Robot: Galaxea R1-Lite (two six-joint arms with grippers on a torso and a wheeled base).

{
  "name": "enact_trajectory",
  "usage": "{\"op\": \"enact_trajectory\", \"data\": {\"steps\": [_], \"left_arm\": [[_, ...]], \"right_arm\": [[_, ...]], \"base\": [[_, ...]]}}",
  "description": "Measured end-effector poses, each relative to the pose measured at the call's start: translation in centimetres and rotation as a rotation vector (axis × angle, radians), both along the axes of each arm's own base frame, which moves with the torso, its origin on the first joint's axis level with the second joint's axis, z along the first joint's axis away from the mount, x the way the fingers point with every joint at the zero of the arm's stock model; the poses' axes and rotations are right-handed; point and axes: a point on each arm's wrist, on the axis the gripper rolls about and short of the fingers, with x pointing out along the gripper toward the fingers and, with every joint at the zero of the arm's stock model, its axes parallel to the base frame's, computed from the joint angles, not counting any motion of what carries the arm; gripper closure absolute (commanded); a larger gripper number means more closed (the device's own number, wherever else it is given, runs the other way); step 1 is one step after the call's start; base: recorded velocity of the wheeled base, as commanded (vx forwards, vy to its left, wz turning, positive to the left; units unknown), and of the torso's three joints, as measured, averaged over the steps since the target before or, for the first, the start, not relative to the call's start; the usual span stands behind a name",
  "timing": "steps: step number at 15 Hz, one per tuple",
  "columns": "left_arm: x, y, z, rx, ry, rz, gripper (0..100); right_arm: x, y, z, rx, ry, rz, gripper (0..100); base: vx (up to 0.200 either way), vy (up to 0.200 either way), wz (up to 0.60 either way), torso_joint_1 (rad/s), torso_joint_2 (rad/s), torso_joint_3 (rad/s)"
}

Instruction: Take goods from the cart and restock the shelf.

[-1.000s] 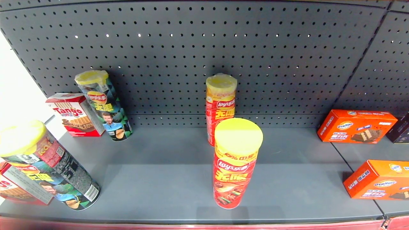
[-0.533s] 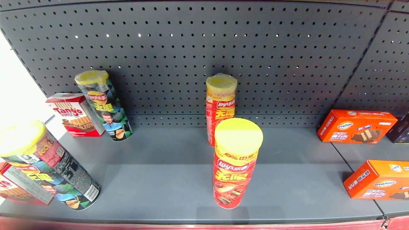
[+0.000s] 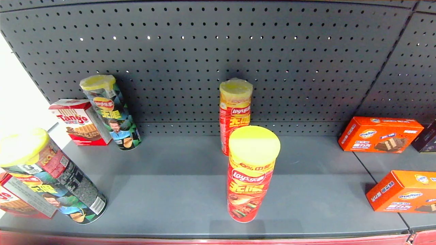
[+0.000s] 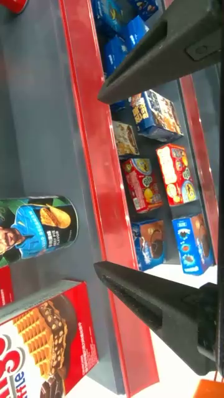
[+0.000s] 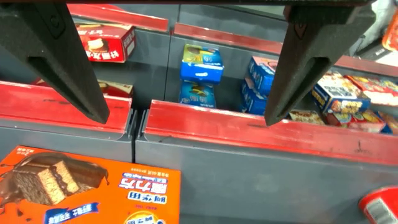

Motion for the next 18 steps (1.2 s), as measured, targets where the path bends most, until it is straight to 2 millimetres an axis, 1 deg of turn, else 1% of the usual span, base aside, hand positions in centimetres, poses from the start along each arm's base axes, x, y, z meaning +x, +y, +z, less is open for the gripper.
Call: {"op": "enact_trajectory", "data": {"steps": [1, 2, 4, 6, 8, 9, 11, 13, 15, 18], "left_arm": [[0.0, 0.0, 0.0, 0.000, 0.000, 0.000, 0], [0.0, 0.0, 0.0, 0.000, 0.000, 0.000, 0], [0.0, 0.0, 0.0, 0.000, 0.000, 0.000, 0], [0.0, 0.0, 0.0, 0.000, 0.000, 0.000, 0], [0.0, 0.0, 0.0, -0.001, 0.001, 0.000, 0], [0.0, 0.0, 0.0, -0.003, 0.000, 0.000, 0], [0.0, 0.0, 0.0, -0.006, 0.002, 0.001, 0], [0.0, 0.0, 0.0, -0.007, 0.002, 0.003, 0], [0.0, 0.0, 0.0, -0.008, 0.002, 0.003, 0], [0.0, 0.0, 0.0, -0.008, 0.002, 0.003, 0]], "right_arm": [[0.0, 0.0, 1.0, 0.023, -0.015, -0.001, 0], [0.1, 0.0, 2.6, 0.049, -0.031, 0.001, 0], [1.0, 0.2, 6.7, 0.062, -0.042, 0.044, 0], [2.8, 0.7, 10.2, 0.060, -0.033, 0.111, 0], [5.5, 1.6, 12.7, 0.046, -0.020, 0.189, 0], [6.9, 2.3, 13.5, 0.040, -0.017, 0.228, 0], [9.9, 4.2, 14.0, 0.022, 0.030, 0.330, 0], [11.9, 6.4, 13.8, -0.002, 0.094, 0.434, 0], [13.5, 8.4, 13.4, -0.025, 0.149, 0.501, 0], [15.1, 10.8, 12.8, -0.051, 0.200, 0.563, 0]], "base": [[0.000, 0.000, 0.00, 0.000, 0.00, 0.000], [0.000, 0.000, 0.00, 0.000, 0.00, 0.000], [0.000, 0.000, 0.00, 0.000, 0.00, 0.000], [0.000, 0.000, 0.00, 0.000, 0.00, 0.000], [0.000, 0.000, 0.00, 0.000, 0.00, 0.000], [0.000, 0.000, 0.00, 0.000, 0.00, 0.000], [0.000, 0.000, 0.00, 0.000, 0.00, 0.000], [0.000, 0.000, 0.00, 0.000, 0.00, 0.000], [0.000, 0.000, 0.00, 0.000, 0.00, 0.000], [0.000, 0.000, 0.00, 0.000, 0.00, 0.000]]}}
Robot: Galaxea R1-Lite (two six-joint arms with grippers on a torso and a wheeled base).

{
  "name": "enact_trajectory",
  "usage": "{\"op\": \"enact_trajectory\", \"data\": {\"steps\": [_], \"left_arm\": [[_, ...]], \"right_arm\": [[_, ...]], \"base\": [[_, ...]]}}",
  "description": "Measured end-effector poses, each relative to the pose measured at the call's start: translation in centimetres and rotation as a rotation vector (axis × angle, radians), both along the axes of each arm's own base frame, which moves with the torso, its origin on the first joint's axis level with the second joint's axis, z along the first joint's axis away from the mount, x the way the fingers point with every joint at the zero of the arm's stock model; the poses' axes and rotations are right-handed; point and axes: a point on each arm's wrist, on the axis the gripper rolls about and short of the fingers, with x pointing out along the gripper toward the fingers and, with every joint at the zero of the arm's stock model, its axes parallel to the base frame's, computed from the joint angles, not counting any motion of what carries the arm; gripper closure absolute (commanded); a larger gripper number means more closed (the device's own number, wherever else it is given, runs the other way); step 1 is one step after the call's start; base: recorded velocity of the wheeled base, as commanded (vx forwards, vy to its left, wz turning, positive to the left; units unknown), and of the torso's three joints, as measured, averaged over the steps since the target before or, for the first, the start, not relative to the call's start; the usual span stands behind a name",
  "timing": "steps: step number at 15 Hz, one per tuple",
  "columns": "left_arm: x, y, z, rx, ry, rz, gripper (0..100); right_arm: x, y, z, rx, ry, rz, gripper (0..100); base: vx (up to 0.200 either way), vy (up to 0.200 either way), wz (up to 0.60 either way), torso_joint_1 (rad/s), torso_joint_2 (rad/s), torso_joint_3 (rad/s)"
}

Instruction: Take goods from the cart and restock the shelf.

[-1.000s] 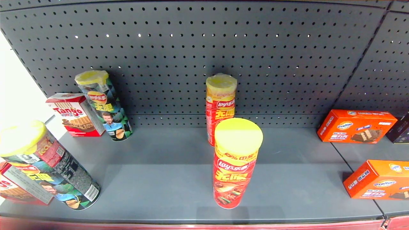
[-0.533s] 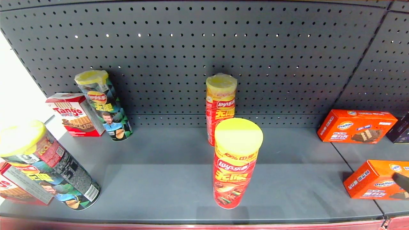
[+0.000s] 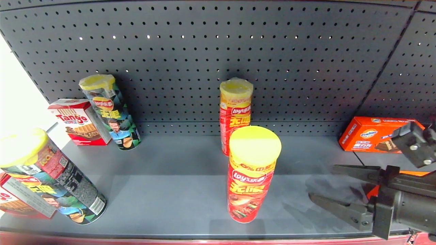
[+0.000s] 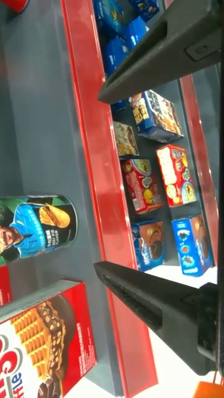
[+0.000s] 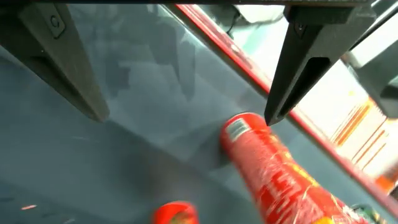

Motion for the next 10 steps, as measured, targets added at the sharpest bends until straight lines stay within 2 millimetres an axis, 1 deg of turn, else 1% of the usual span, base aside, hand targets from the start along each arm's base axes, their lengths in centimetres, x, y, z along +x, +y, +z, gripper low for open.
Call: {"op": "enact_trajectory", "data": {"steps": [5, 10], "left_arm": [[0.0, 0.0, 0.0, -0.005, 0.001, 0.003, 0], [0.0, 0.0, 0.0, -0.005, 0.002, 0.003, 0]], "right_arm": [[1.7, 2.6, -1.0, -0.033, 0.040, 0.053, 0], [2.8, 4.1, -1.7, -0.070, 0.061, 0.079, 0]], "base": [[0.000, 0.000, 0.00, 0.000, 0.00, 0.000], [0.000, 0.000, 0.00, 0.000, 0.00, 0.000]]}}
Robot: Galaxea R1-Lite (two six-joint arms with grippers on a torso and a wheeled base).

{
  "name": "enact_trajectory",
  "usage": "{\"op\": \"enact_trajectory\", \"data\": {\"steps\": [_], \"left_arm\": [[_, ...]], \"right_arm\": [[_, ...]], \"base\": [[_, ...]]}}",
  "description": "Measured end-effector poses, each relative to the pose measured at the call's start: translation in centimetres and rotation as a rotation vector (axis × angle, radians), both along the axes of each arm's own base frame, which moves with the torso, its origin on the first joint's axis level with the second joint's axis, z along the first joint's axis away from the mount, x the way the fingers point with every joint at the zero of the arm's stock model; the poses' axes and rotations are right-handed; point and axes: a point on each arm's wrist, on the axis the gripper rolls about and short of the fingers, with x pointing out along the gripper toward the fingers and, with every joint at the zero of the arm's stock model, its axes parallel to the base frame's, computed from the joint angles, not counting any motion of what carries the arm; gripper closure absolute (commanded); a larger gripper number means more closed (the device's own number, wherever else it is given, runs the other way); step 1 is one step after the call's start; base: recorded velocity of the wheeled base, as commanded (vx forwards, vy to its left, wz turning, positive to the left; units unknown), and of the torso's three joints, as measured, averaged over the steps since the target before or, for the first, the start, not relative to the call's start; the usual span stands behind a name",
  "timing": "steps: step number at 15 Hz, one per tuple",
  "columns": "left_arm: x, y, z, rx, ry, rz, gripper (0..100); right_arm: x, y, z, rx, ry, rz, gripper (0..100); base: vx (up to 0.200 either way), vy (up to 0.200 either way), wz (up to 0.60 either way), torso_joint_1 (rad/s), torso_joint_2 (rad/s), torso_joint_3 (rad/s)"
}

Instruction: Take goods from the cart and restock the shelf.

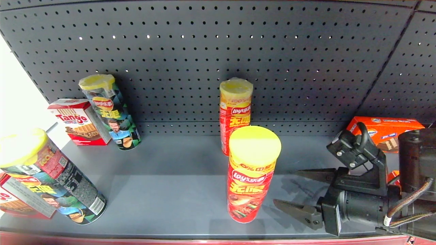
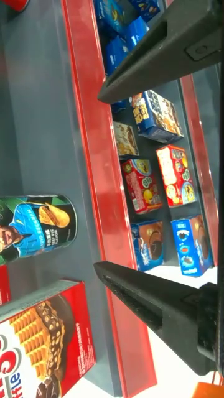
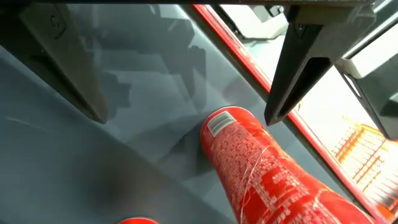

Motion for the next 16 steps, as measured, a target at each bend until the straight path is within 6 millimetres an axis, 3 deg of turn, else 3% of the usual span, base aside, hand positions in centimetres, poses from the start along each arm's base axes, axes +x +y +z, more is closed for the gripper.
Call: {"op": "enact_trajectory", "data": {"steps": [16], "left_arm": [[0.0, 0.0, 0.0, -0.001, 0.001, 0.000, 0]], "right_arm": [[2.1, 1.8, -0.2, -0.027, -0.004, 0.006, 0]], "base": [[0.000, 0.000, 0.00, 0.000, 0.00, 0.000]]}}
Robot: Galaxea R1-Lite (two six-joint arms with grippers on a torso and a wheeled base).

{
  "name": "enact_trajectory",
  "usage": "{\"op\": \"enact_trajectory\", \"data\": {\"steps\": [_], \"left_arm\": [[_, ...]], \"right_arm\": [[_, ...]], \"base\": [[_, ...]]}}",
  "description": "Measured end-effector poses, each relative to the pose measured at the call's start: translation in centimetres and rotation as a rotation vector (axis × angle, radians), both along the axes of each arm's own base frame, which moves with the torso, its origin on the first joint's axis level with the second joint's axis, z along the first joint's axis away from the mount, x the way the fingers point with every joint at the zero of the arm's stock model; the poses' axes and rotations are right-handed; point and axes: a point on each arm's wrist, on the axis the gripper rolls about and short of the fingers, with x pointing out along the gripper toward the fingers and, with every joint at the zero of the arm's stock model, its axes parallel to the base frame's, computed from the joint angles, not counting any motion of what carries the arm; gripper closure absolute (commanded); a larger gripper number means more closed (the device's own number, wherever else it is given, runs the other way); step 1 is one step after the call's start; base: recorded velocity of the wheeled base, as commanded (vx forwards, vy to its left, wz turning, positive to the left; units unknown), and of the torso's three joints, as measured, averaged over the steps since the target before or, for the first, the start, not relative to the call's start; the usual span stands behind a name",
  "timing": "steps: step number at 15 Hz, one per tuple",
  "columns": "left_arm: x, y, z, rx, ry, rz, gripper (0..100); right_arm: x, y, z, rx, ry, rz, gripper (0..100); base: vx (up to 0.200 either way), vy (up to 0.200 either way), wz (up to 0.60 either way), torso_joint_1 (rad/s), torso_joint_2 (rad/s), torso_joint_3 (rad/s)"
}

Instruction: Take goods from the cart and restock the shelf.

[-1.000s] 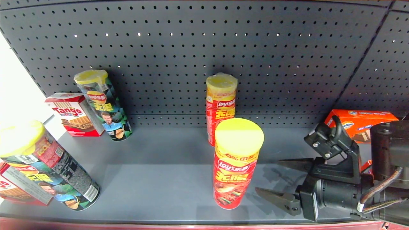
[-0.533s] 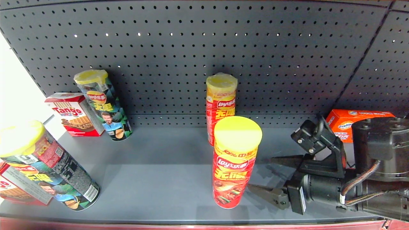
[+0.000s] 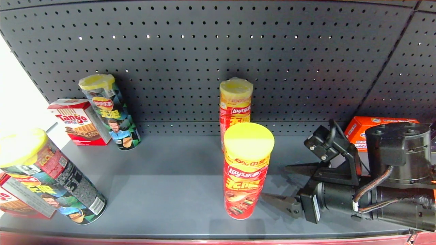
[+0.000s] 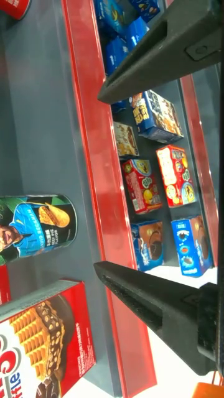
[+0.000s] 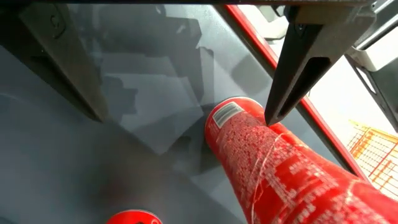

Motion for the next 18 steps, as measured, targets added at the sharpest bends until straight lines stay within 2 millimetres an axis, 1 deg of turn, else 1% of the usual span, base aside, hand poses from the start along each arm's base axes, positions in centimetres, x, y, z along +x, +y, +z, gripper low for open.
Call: {"op": "enact_trajectory", "data": {"steps": [7, 10, 12, 13, 15, 17, 18], "left_arm": [[0.0, 0.0, 0.0, 0.000, -0.001, 0.000, 0], [0.0, 0.0, 0.0, 0.000, 0.000, 0.000, 0], [0.0, 0.0, 0.0, 0.000, 0.000, 0.000, 0], [0.0, 0.0, 0.0, 0.000, 0.000, 0.000, 0], [0.0, 0.0, 0.0, 0.000, 0.000, 0.000, 0], [0.0, 0.0, 0.0, 0.000, 0.000, 0.000, 0], [0.0, 0.0, 0.0, 0.000, 0.000, 0.000, 0]], "right_arm": [[0.9, 0.9, 0.3, 0.006, -0.009, 0.002, 0], [0.9, 0.8, 0.2, 0.002, -0.004, -0.001, 0], [0.9, 0.3, 0.4, 0.008, -0.010, -0.018, 0], [0.9, -0.2, 0.8, 0.019, -0.025, -0.036, 0], [0.9, -2.1, 2.1, 0.056, -0.074, -0.110, 0], [0.4, -4.9, 3.7, 0.098, -0.134, -0.206, 0], [-0.3, -6.5, 4.3, 0.119, -0.166, -0.258, 0]], "base": [[0.000, 0.000, 0.00, 0.000, 0.00, 0.000], [0.000, 0.000, 0.00, 0.000, 0.00, 0.000], [0.000, 0.000, 0.00, 0.000, 0.00, 0.000], [0.000, 0.000, 0.00, 0.000, 0.00, 0.000], [0.000, 0.000, 0.00, 0.000, 0.00, 0.000], [0.000, 0.000, 0.00, 0.000, 0.00, 0.000], [0.000, 0.000, 0.00, 0.000, 0.00, 0.000]]}}
